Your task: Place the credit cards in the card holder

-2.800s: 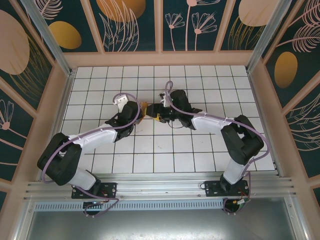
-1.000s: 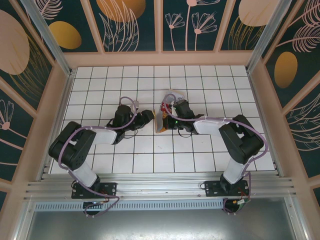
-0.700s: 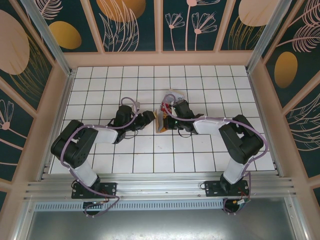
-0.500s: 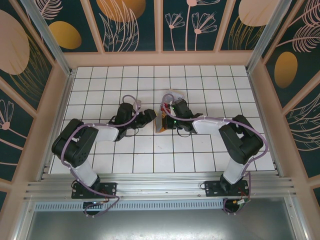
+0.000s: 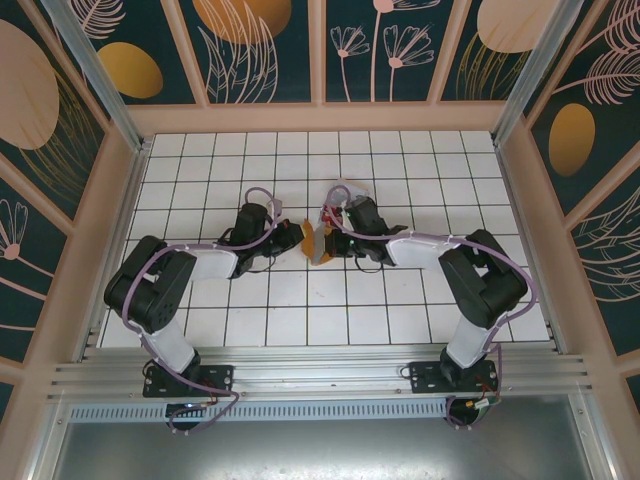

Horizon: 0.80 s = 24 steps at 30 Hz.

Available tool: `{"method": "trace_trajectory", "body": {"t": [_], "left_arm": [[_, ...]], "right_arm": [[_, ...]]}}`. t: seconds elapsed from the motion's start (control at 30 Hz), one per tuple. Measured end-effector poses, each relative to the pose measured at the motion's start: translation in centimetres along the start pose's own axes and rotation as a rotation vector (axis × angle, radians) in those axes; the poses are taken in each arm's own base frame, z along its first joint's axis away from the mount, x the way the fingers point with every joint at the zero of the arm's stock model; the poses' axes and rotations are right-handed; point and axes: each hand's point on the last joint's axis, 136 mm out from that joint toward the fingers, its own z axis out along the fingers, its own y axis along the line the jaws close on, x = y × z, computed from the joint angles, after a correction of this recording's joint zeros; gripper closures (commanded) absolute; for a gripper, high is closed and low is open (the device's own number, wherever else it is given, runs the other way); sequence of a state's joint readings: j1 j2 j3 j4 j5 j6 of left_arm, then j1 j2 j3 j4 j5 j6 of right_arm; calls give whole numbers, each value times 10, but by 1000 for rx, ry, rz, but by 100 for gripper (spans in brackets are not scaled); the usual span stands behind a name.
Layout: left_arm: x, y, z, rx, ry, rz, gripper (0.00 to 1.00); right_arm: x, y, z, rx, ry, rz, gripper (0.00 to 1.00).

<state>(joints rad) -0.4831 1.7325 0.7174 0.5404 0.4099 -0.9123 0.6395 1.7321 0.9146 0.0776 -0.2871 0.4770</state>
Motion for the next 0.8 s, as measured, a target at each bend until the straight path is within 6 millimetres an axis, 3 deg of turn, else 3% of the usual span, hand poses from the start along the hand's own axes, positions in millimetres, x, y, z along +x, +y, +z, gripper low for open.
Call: {"method": "trace_trajectory", "body": {"t": [0.43, 0.6, 0.8], "left_arm": [[-3, 2, -12, -64, -18, 25, 100], [-5, -2, -18, -68, -25, 34, 100], [-6, -3, -20, -75, -30, 37, 100]], "right_arm": [[2, -17, -4, -69, 4, 95, 99], [-1, -25, -11, -112, 2, 145, 87], [-19, -26, -37, -133, -49, 161, 74]]}}
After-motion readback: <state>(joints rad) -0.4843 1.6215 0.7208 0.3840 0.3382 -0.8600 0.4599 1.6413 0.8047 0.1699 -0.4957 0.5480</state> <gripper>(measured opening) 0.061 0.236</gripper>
